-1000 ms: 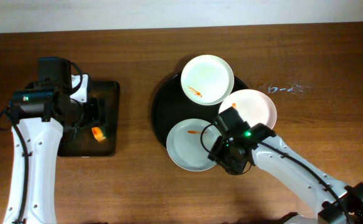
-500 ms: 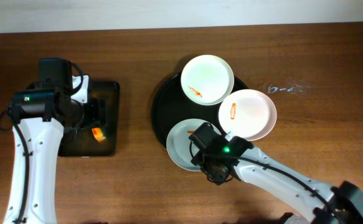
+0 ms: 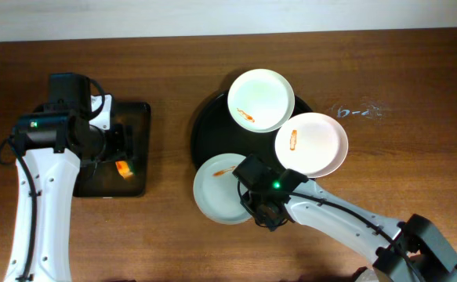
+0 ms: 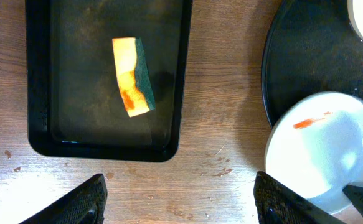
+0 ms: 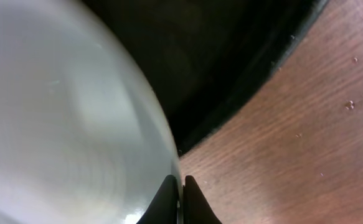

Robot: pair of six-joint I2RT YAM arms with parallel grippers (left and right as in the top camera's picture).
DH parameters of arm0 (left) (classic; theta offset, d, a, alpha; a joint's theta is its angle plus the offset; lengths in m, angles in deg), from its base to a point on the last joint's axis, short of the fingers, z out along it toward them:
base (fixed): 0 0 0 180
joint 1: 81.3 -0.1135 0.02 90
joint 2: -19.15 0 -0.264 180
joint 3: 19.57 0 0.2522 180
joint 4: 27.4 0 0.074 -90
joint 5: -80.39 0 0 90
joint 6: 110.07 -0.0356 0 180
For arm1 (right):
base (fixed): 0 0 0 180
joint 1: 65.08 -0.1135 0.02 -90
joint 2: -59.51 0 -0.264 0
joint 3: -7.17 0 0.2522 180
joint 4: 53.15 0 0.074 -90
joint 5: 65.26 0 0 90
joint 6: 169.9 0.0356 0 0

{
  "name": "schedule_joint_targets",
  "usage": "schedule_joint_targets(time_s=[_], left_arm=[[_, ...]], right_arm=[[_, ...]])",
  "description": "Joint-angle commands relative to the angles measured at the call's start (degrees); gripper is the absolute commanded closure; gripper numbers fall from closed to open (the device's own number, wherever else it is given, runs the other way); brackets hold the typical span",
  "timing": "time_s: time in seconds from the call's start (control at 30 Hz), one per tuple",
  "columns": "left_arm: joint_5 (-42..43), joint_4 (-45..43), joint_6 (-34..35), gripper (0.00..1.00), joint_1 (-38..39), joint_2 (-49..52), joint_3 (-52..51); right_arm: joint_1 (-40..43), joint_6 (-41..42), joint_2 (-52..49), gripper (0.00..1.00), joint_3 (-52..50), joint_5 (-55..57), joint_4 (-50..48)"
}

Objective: Clean dirty plates on tray and stack at the side
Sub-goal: 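Move the right gripper to the pale green plate's rim and grasp it, then lower the left gripper into the black tray and grasp the sponge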

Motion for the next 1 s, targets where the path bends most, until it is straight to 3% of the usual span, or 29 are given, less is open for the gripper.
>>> schedule_joint_targets(time_s=[0.0,0.4,0.5,0.63,0.77,0.87,0.97], left_arm=[[0.0,-0.09,-0.24,0.26,0.2,0.15,-0.55],[0.0,-0.26,-0.26,0.26,0.2,0.15,-0.55],[0.85,-0.28,-0.26,0.28,0.2,0.15,-0.72],[4.11,-1.27,-0.26,0.55,0.24,0.15,-4.37],[4.07,-7.63,0.39,0.61,0.22,0.15,-12.35],[4.07,-12.66,0.87,0.79,0.22,0.15,-16.41],[3.89,-19.02,2.12,0.84,0.22,0.15,-19.98]], right_arm=[[0.81,-6.54,0.15,0.96,0.33,3.15,0.96],[4.68,-48.41,3.98,0.96,16.57,13.7,12.72],[5.68,-50.95,3.98,0.96,17.33,17.27,13.97],[6.62,-51.21,3.76,0.96,17.33,17.86,11.91],[6.16,-51.19,3.21,0.96,17.31,17.16,11.15],[5.9,-51.19,2.75,0.96,17.22,16.94,11.15],[5.9,-51.19,2.45,0.96,17.22,16.55,10.93]])
